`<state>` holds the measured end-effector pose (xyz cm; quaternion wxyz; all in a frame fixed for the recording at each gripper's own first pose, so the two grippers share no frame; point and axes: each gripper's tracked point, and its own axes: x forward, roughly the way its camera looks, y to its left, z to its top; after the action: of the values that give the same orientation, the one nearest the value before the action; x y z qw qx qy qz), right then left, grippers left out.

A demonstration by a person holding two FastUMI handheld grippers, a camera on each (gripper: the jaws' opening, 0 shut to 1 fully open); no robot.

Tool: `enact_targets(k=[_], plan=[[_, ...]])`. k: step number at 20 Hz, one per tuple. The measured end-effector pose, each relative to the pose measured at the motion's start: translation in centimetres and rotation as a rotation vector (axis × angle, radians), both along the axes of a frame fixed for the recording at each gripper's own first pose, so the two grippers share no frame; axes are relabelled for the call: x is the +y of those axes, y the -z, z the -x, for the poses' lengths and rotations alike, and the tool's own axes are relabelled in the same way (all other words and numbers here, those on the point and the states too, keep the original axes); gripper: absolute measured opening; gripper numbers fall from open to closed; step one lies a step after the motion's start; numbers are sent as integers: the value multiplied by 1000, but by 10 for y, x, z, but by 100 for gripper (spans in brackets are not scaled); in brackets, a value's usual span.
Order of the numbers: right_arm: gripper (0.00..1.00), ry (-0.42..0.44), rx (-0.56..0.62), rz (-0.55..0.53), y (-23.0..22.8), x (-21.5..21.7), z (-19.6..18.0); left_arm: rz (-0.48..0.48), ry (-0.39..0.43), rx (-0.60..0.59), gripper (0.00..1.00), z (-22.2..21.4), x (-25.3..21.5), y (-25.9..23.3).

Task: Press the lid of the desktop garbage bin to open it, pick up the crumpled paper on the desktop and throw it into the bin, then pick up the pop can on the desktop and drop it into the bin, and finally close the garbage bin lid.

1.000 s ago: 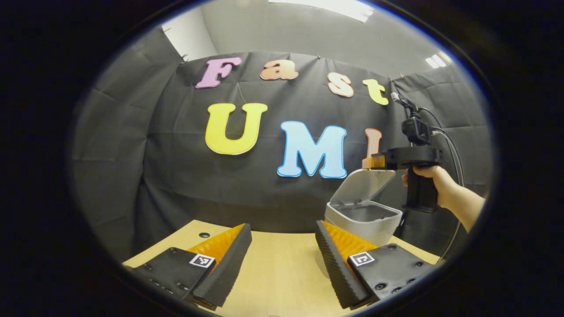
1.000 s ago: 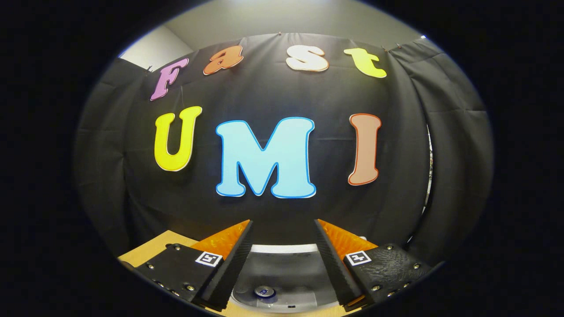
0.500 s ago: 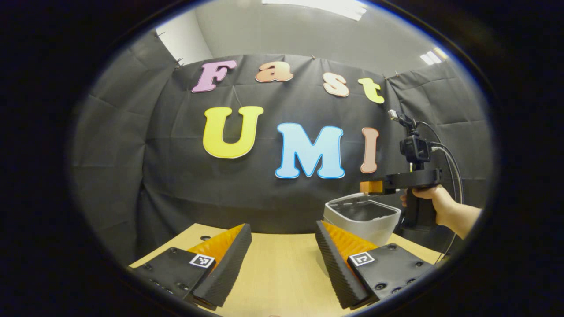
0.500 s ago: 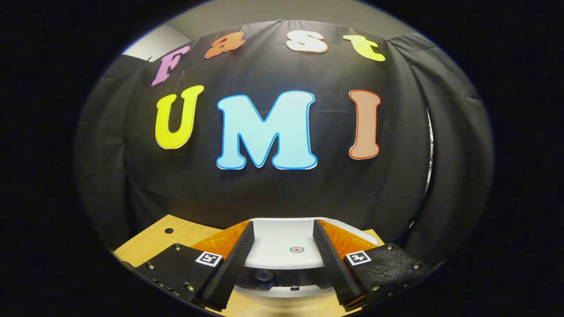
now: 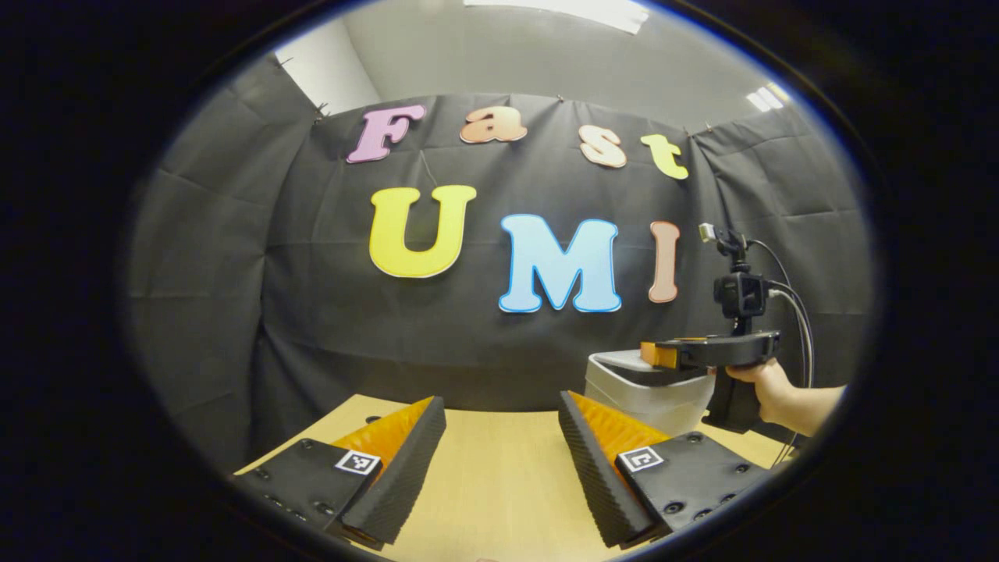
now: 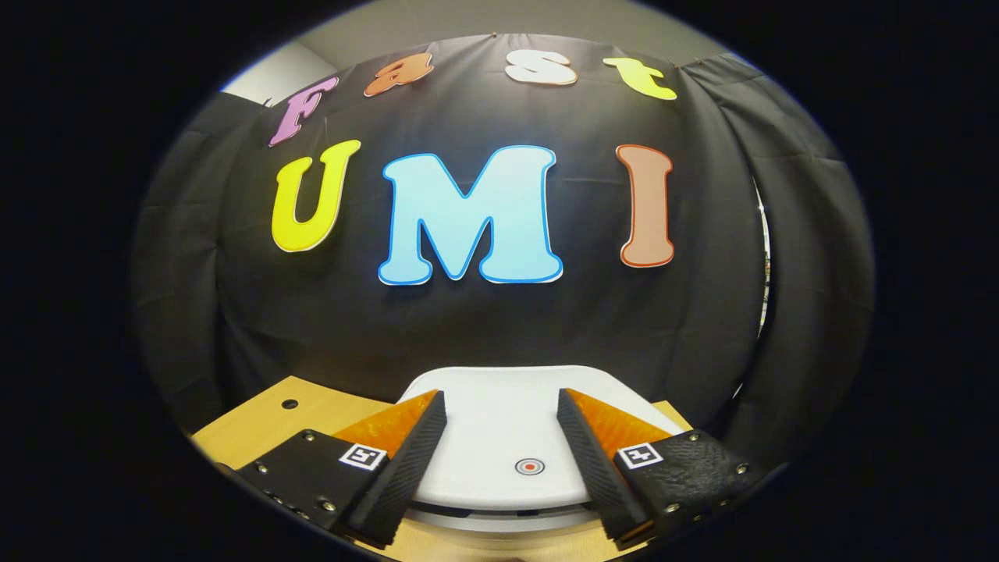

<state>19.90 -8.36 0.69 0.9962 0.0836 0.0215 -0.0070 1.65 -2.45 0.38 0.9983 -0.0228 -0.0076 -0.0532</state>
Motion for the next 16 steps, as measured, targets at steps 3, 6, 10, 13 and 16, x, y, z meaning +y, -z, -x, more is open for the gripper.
enact_targets(k=[3,6,10,13,16], plan=[[98,3,-5,-4,6,0,-1,-2,3,8,95,-3,-1,5],[98,12,-33,12,10,1,-2,0,9,9,95,-5,-3,5],[98,-3,-93,26,9,2,-2,7,10,18,95,-9,-3,9],[98,-4,-115,48,10,1,-2,12,10,25,95,-12,-2,11],[98,-5,-121,43,12,1,-3,14,12,28,95,-16,-4,12]])
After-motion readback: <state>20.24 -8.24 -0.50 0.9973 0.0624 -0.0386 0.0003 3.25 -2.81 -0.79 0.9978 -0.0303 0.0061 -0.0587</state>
